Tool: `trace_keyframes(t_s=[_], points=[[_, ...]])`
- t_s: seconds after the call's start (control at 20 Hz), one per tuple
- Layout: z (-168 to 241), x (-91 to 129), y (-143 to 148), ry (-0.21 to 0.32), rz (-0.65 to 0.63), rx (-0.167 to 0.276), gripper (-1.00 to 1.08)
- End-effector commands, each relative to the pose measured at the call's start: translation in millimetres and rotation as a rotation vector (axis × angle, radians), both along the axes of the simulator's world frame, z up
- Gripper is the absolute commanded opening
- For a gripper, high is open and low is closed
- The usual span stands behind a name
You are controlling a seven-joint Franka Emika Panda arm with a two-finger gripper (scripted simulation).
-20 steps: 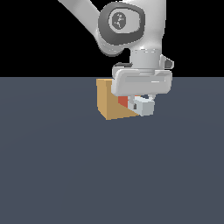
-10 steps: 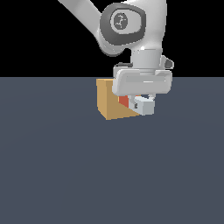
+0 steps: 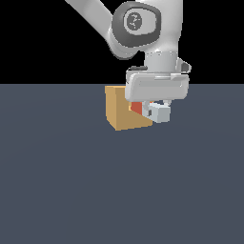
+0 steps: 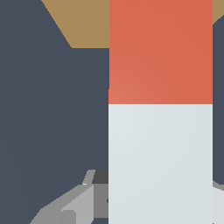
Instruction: Insert the peg into the horizontal hole in a box.
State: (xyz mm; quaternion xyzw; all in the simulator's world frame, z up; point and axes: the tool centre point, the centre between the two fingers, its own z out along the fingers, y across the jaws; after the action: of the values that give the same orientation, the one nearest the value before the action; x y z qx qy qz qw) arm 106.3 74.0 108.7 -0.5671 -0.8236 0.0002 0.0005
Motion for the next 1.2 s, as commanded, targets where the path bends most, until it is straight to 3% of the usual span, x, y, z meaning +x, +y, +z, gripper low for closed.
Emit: trace_keyframes(t_s=[0.0,0.3,0.85,1.15], points=[[2.4,1.3,0.2,-0.004,0.000,0.000,-1.00],[0.0,-3.5,8.2,0.000,0.000,0.000,-1.00],[1.8,-30.9,79.5,-0.003,0.000,0.000,-1.00],[2.1,-34.1,92.5,-0.003,0.000,0.000,-1.00]])
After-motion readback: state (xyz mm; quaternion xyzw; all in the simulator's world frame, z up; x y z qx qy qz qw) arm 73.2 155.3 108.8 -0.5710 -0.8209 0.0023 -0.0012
